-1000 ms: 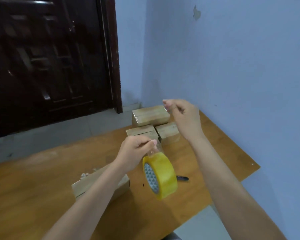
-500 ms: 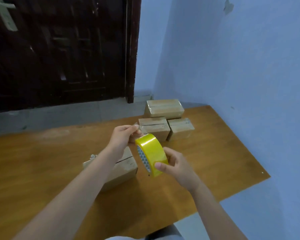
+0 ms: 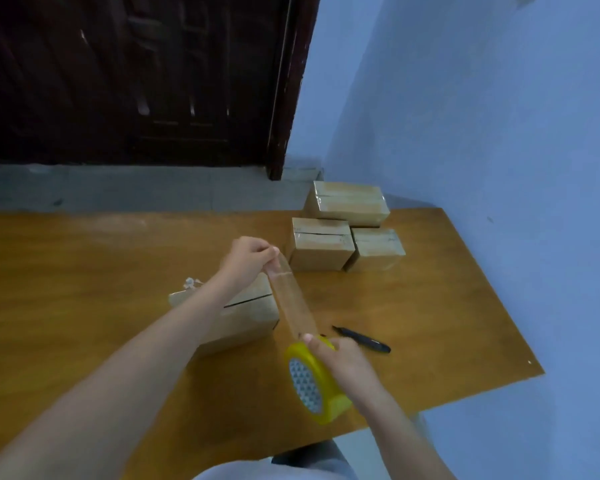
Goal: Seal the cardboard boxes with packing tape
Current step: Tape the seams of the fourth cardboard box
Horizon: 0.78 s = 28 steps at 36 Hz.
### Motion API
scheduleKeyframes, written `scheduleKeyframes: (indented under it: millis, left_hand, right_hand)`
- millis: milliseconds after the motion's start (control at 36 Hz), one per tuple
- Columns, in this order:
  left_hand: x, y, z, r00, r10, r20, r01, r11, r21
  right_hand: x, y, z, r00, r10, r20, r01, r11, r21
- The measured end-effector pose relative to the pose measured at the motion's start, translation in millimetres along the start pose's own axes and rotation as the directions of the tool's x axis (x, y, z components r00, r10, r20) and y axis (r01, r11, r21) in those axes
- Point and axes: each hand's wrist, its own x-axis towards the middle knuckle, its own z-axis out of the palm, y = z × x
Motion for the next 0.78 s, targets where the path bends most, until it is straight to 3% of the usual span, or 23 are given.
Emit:
scheduleKeyframes:
  millis: [83, 250, 472, 778]
  left_hand:
    - [-1.9, -10.2, 3.0, 1.0, 0.027, 0.012, -0.027, 0.995, 0.092]
    - [10.4, -29.2, 2.8, 0.999, -0.015, -0.034, 0.016, 0.999, 0.045]
    - [30.9, -41.8, 9.8, 0.996, -0.05, -0.076, 0.06, 0.989, 0.132]
    - [46.6, -51.4, 10.4, 0.995, -0.093, -0.037, 0.086, 0.983, -0.159]
  right_hand:
    - [0.5, 11.2, 8.2, 1.0, 0.025, -0.002, -0.024, 0.999, 0.029]
    - [9.7, 11.5, 16.7, 0.998, 0.004, 0.056, -0.003, 1.0, -0.009]
    - [26.0, 9.4, 20.6, 0.999, 0.005, 0.048, -0.002, 0.999, -0.05]
    - [35.6, 6.5, 32.4, 0.996, 0.046, 0.081, -0.047, 0.999, 0.011]
